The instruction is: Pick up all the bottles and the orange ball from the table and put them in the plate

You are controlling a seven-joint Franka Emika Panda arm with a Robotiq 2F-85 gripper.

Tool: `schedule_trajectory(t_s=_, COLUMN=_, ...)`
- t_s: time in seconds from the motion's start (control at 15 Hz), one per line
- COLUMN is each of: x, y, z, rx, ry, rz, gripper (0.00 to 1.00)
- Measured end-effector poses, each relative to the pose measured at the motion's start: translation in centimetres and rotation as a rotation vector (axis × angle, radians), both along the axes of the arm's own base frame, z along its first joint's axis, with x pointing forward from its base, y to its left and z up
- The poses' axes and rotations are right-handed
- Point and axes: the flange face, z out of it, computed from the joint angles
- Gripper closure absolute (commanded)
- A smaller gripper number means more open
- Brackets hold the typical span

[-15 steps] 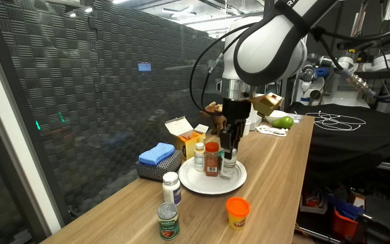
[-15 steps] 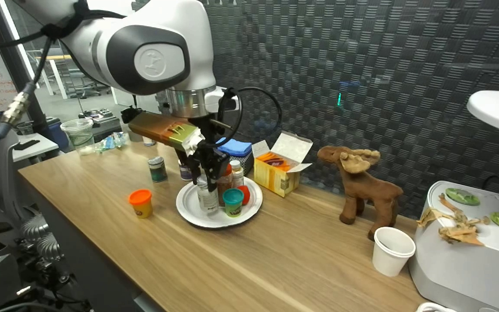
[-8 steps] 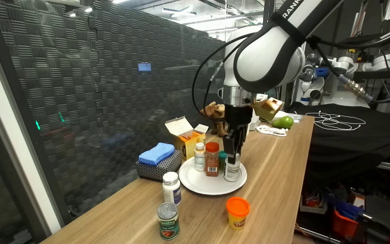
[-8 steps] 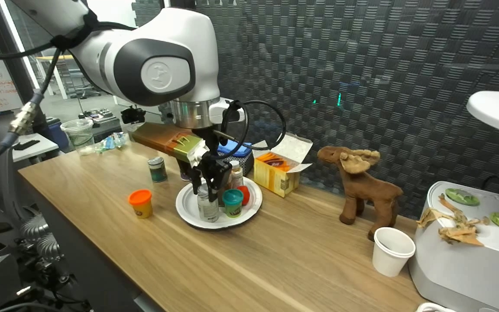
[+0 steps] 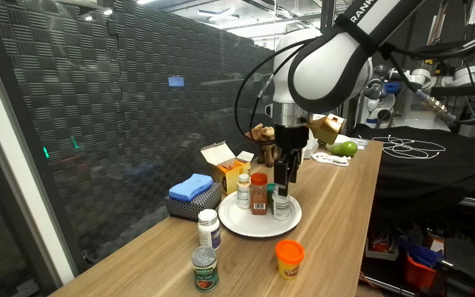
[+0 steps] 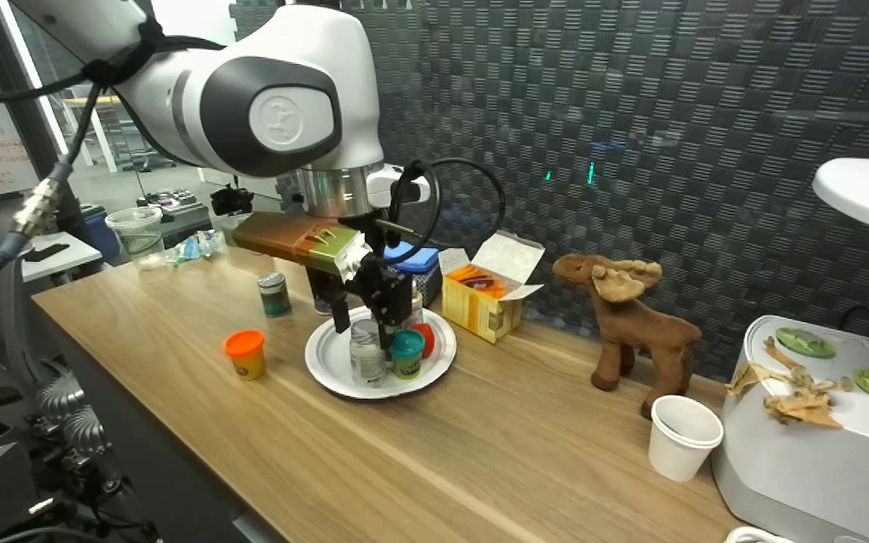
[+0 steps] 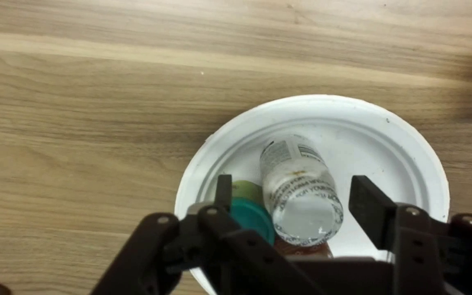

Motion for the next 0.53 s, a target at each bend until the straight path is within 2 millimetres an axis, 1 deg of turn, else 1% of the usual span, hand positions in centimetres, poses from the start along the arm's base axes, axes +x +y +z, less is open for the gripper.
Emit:
schedule_trajectory(t_s=0.13, x=-0.1, y=-0.1, z=1.5, rx=-0.014, ry=-0.022, rz=-0.018, gripper=0.0)
schedule_trajectory(t_s=0.27, x=-0.5, y=0.1, z=3.5, rx=-0.017, ry=-0.045, rz=-0.048, gripper=0.0)
schedule_trajectory(t_s=0.4, x=-1.5, y=0.9, z=5.0, rx=-0.015, ry=-0.056, rz=-0.072, gripper=0.0)
schedule_trajectory(t_s=0.53, x=-2.8, y=2.2, z=5.6, rx=-0.007, ry=-0.059, rz=-0.09, gripper=0.0)
